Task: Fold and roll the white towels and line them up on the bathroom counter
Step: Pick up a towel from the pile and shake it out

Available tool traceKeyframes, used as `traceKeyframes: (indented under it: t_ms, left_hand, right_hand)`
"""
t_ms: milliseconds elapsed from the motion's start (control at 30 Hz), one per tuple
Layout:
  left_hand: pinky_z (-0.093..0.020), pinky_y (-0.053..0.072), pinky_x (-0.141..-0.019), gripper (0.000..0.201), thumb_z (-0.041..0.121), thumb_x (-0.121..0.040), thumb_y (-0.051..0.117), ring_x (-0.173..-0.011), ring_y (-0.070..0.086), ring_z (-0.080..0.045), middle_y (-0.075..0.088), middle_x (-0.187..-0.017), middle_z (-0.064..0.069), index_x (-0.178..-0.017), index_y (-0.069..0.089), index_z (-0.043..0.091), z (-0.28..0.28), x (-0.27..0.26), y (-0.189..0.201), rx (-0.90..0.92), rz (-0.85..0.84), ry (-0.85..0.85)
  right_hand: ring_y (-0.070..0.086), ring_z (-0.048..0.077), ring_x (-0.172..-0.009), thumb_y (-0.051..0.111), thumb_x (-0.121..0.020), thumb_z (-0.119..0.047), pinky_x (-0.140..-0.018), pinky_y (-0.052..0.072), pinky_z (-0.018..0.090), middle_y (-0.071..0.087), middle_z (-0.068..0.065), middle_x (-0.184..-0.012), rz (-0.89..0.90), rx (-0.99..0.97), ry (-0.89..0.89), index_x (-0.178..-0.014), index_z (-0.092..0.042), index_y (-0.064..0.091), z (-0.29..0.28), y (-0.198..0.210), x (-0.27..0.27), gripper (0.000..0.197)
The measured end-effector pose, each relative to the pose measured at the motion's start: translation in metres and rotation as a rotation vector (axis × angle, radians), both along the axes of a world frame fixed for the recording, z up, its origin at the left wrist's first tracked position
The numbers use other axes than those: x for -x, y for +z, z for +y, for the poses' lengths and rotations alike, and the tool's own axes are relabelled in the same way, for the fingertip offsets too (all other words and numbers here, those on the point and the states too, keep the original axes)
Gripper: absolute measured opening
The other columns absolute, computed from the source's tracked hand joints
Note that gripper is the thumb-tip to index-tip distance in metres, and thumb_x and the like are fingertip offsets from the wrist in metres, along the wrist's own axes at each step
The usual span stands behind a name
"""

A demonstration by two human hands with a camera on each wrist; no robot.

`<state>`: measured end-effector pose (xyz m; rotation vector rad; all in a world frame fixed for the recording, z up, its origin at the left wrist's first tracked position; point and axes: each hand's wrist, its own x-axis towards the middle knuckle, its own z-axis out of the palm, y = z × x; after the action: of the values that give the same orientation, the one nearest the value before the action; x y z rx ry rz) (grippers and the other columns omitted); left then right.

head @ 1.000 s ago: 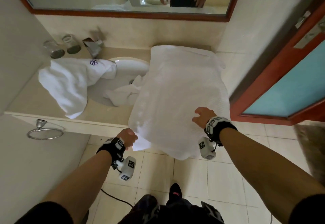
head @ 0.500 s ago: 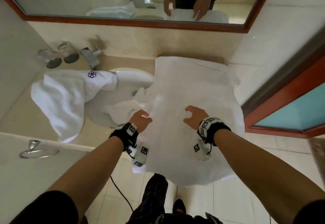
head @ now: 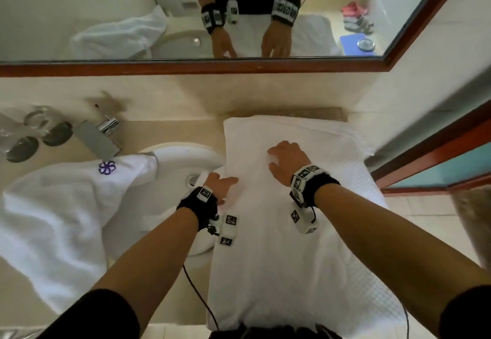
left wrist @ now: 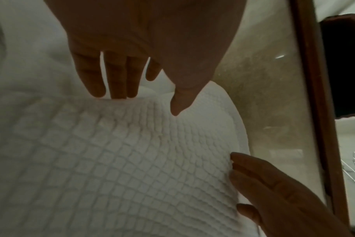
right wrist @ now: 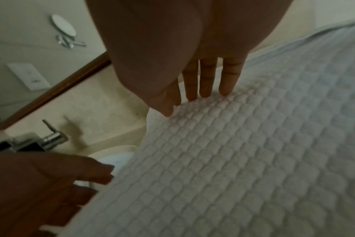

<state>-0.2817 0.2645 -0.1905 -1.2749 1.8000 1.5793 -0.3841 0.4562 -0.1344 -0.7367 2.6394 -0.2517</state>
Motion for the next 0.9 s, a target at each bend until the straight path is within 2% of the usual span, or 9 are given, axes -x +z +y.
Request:
traceKeyframes:
  t_ms: [67,133,267,467,533,667,767,833,900]
  left_hand:
    - [-0.033,0.051,-0.071,0.061,0.033,-0.086,0.071,-0.098,0.063,-0.034,0.063,-0.123,-0.019,-0.135,0.050,0.003,-0.004,0.007,-0.009,-0.018,0.020,-0.038]
    - [-0.041,0.057,-0.078,0.038,0.023,-0.086,0.068,-0.090,0.067,-0.034,0.070,-0.110,-0.020,-0.118,0.065,0.002,-0.012,0.012,-0.014,0.002,0.117,-0.027]
    - [-0.049,0.055,-0.084,0.020,0.008,-0.087,0.061,-0.096,0.066,-0.040,0.069,-0.105,-0.024,-0.104,0.070,0.001,-0.032,0.020,-0.013,0.114,0.217,0.057]
    - [-0.030,0.034,-0.107,0.036,0.015,-0.101,0.046,-0.130,0.049,-0.029,0.052,-0.141,-0.013,-0.136,0.054,0.010,-0.046,0.020,-0.007,0.219,0.037,0.068]
    - [-0.037,0.045,-0.103,0.038,0.014,-0.098,0.051,-0.126,0.052,-0.034,0.053,-0.139,-0.018,-0.135,0.054,0.004,-0.044,0.022,-0.010,0.204,-0.025,0.002]
    - [-0.039,0.051,-0.076,0.038,0.020,-0.088,0.064,-0.088,0.061,-0.034,0.065,-0.117,-0.023,-0.117,0.061,-0.004,-0.036,0.039,-0.011,0.202,0.070,0.020]
    - [-0.035,0.045,-0.081,0.043,0.029,-0.094,0.060,-0.099,0.060,-0.034,0.063,-0.121,-0.019,-0.122,0.060,-0.004,-0.029,0.057,0.001,0.223,0.104,0.016]
    - [-0.033,0.041,-0.088,0.049,0.035,-0.099,0.052,-0.116,0.055,-0.036,0.057,-0.133,-0.021,-0.130,0.056,-0.004,-0.028,0.064,0.008,0.308,0.079,-0.035]
    - [-0.034,0.040,-0.088,0.046,0.031,-0.102,0.046,-0.119,0.054,-0.037,0.056,-0.134,-0.022,-0.130,0.056,-0.004,-0.030,0.068,0.012,0.357,0.087,-0.026]
  right_hand:
    - [0.040,0.031,-0.123,0.043,-0.099,-0.032,-0.102,0.040,0.042,0.044,0.007,-0.139,0.003,0.010,0.016,-0.136,-0.020,0.049,-0.002,-0.002,0.009,0.040]
    - [0.041,0.031,-0.121,0.042,-0.100,-0.031,-0.102,0.040,0.043,0.047,0.008,-0.135,-0.019,0.024,0.018,-0.135,-0.019,0.050,-0.003,-0.001,0.020,0.038]
    - [0.038,0.029,-0.126,0.047,-0.097,-0.030,-0.105,0.037,0.039,0.044,0.009,-0.138,-0.044,0.048,-0.045,-0.136,-0.019,0.048,-0.004,0.002,0.040,0.041]
    - [0.048,0.030,-0.119,0.053,-0.090,-0.016,-0.096,0.046,0.041,0.042,0.009,-0.135,0.090,0.153,-0.409,-0.131,-0.016,0.049,0.032,0.009,0.061,0.042]
    - [0.055,0.035,-0.110,0.055,-0.082,-0.007,-0.089,0.050,0.044,0.038,0.009,-0.133,0.093,0.155,-0.560,-0.131,-0.016,0.044,0.060,0.013,0.071,0.050]
    - [0.056,0.043,-0.106,0.056,-0.083,-0.010,-0.087,0.049,0.045,0.034,0.011,-0.131,0.016,0.035,-0.740,-0.135,-0.022,0.036,0.105,0.012,0.091,0.057]
    - [0.055,0.040,-0.110,0.046,-0.090,-0.013,-0.094,0.048,0.045,0.048,0.014,-0.127,0.052,-0.009,-0.700,-0.127,-0.018,0.049,0.111,0.008,0.107,0.038]
    - [0.058,0.039,-0.108,0.042,-0.093,-0.013,-0.091,0.048,0.043,0.057,0.017,-0.121,0.113,-0.005,-0.687,-0.118,-0.014,0.055,0.106,0.012,0.117,0.028]
    - [0.058,0.039,-0.107,0.044,-0.094,-0.012,-0.090,0.048,0.043,0.059,0.018,-0.119,0.172,0.054,-0.700,-0.116,-0.010,0.055,0.100,0.020,0.126,0.024]
